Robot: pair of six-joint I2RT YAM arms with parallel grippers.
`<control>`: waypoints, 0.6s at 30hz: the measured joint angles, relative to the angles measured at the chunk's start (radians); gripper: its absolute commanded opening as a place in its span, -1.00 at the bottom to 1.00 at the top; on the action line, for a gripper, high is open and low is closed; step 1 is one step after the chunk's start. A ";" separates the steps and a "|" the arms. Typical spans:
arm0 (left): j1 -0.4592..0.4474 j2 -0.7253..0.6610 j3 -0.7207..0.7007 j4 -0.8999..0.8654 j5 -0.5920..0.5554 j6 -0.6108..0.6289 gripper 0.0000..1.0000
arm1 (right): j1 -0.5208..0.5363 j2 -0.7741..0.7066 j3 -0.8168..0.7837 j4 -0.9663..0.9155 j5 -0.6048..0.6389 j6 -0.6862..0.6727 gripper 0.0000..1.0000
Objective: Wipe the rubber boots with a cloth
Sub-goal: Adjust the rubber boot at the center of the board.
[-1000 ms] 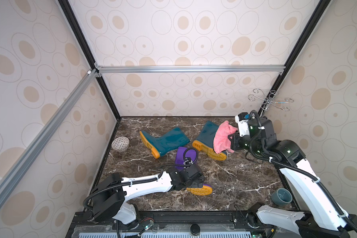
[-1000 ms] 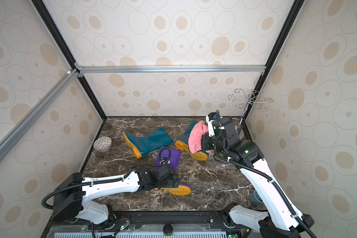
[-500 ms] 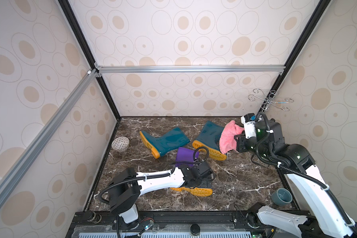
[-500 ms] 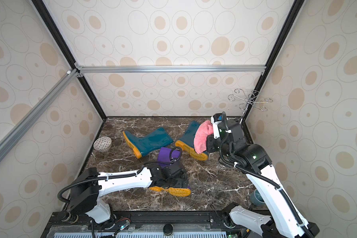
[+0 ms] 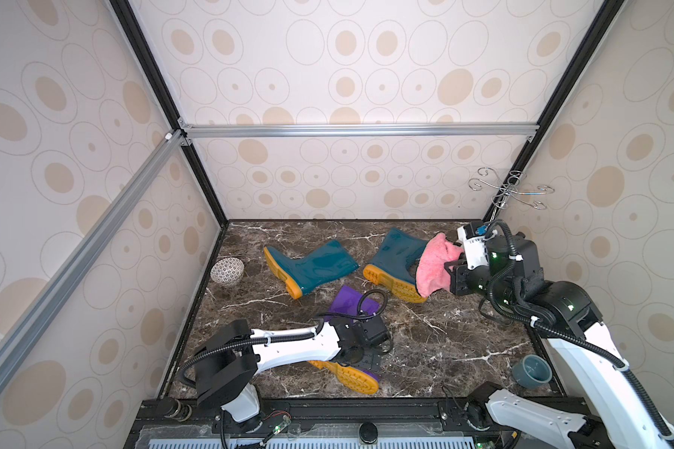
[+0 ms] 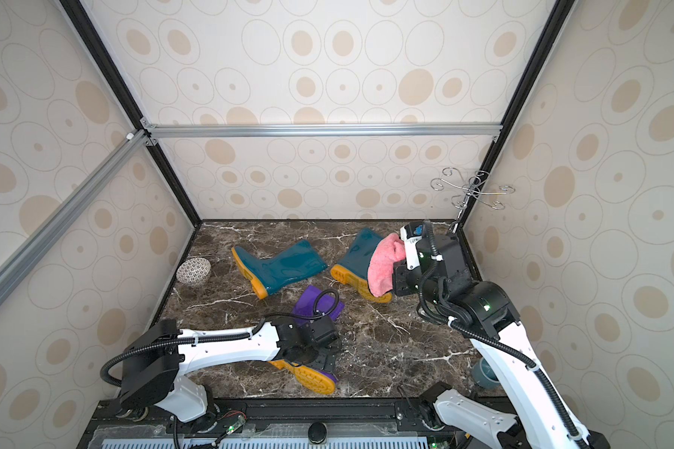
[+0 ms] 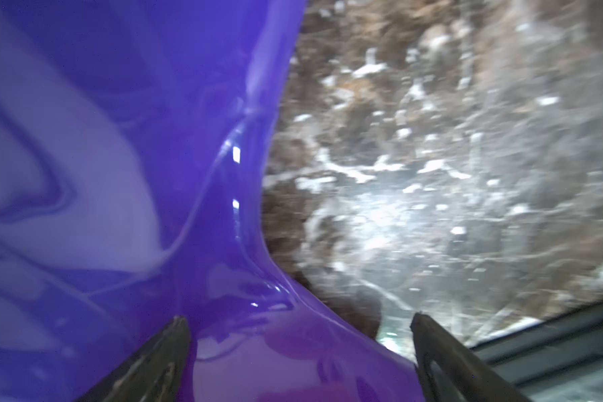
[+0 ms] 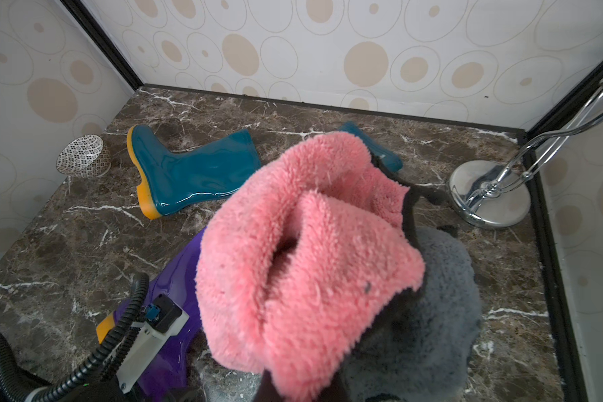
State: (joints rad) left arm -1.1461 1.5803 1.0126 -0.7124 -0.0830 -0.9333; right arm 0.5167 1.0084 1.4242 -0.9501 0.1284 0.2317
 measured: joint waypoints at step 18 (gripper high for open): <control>-0.045 -0.068 0.209 -0.385 -0.046 -0.383 1.00 | 0.000 0.027 -0.086 0.048 -0.154 0.051 -1.00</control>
State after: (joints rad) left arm -1.1915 1.5127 1.2213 -1.0973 -0.1291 -1.3159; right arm 0.5167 1.0359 1.3384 -0.9024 -0.0254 0.2832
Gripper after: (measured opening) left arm 0.998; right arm 0.057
